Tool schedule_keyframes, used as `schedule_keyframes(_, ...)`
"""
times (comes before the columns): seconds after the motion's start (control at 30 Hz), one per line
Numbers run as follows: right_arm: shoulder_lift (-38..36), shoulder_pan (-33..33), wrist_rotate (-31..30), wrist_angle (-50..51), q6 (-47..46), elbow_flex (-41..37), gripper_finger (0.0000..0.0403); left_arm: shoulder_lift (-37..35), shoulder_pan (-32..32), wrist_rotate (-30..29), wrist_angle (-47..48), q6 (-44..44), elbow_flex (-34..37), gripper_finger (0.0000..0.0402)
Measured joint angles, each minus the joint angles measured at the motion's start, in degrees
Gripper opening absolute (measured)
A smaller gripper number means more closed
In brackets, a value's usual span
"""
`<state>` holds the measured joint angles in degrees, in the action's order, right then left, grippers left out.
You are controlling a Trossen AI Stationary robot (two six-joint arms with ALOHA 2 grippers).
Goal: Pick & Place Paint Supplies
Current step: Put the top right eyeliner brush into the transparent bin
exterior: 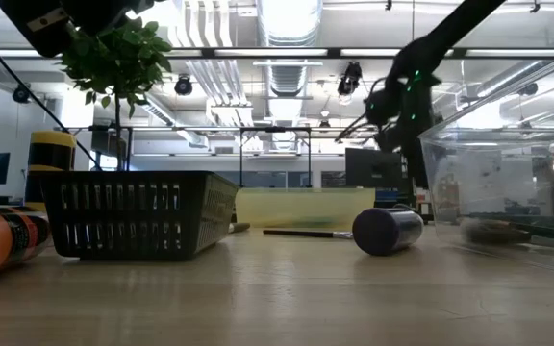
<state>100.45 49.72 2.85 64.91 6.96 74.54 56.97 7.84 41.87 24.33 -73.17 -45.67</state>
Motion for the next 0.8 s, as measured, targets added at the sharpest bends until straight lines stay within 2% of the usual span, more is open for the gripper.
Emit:
schedule_keyframes(0.23, 6.4, -0.3, 0.2, -3.3, 2.0, 0.0, 0.0171, 0.1, 0.0, -0.1, -2.3, 1.2, 0.0, 0.0093)
schedule_keyframes(0.4, 6.1, -0.3, -3.4, -6.1, 2.5, 0.0, 0.0171, 0.1, 0.0, -0.1, -2.9, 1.2, 0.0, 0.0093)
schedule_keyframes(0.8, 6.4, 0.9, -6.5, -5.5, -0.8, 0.0, 0.0171, 0.1, 0.0, 0.0, -4.7, 1.2, 0.0, 0.0093)
